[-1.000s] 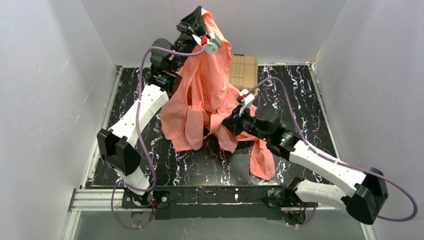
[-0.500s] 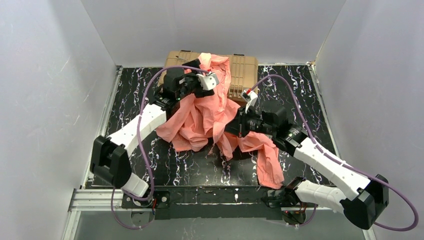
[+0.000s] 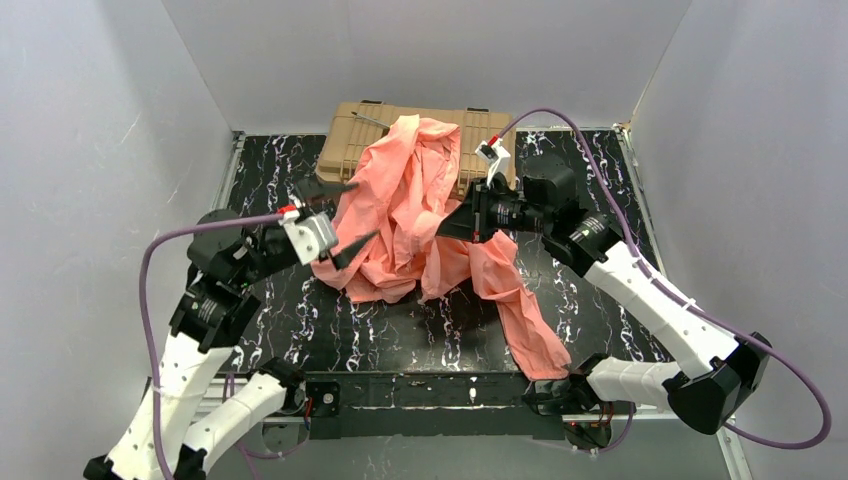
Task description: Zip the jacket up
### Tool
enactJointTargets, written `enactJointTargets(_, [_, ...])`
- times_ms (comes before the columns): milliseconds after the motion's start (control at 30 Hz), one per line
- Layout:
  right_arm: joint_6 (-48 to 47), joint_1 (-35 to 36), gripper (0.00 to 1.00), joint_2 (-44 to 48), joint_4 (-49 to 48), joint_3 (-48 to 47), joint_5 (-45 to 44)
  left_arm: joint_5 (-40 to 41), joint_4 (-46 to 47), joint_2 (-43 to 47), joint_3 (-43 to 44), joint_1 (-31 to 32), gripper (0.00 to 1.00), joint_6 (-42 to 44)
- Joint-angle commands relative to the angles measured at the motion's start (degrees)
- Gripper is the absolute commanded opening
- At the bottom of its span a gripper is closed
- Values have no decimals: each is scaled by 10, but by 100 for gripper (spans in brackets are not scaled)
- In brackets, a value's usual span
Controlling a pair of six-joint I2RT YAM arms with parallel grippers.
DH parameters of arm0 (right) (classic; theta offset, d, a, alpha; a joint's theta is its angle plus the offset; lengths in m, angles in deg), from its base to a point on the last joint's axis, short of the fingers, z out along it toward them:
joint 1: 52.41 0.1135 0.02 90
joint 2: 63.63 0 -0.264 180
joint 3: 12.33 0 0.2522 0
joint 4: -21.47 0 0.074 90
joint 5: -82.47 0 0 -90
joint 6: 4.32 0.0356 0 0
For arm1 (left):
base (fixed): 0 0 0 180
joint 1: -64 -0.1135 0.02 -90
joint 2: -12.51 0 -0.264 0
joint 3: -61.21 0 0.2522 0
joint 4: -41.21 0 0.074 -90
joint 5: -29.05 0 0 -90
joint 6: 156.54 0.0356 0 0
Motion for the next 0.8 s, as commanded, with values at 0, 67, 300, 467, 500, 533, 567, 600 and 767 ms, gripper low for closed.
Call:
enactJointTargets(0, [17, -3, 1, -5, -12, -45, 51, -133, -135, 8, -66, -2, 71, -116])
enactJointTargets(67, [22, -3, 1, -11, -20, -51, 66, -154, -121, 7, -90, -2, 78, -158])
enactJointTargets(300, [47, -6, 1, -15, -60, -45, 99, -208, -60, -49, -104, -2, 82, -214])
enactJointTargets(467, [74, -8, 1, -13, -96, -35, 101, -241, -37, -75, -104, -1, 68, -238])
enactJointTargets(500, [81, -8, 1, -14, -105, -32, 102, -246, -31, -78, -108, 0, 66, -243])
enactJointTargets(533, [88, -8, 1, -15, -117, -29, 105, -246, -23, -80, -110, 0, 64, -246])
enactJointTargets(567, [96, -8, 1, -16, -128, -25, 109, -241, -11, -82, -115, 2, 61, -250])
enactJointTargets(600, [101, -8, 1, -17, -137, -23, 111, -232, 1, -83, -118, 3, 57, -257])
enactJointTargets(767, [111, -8, 1, -19, -154, -23, 113, -207, 26, -105, -111, 4, 24, -271])
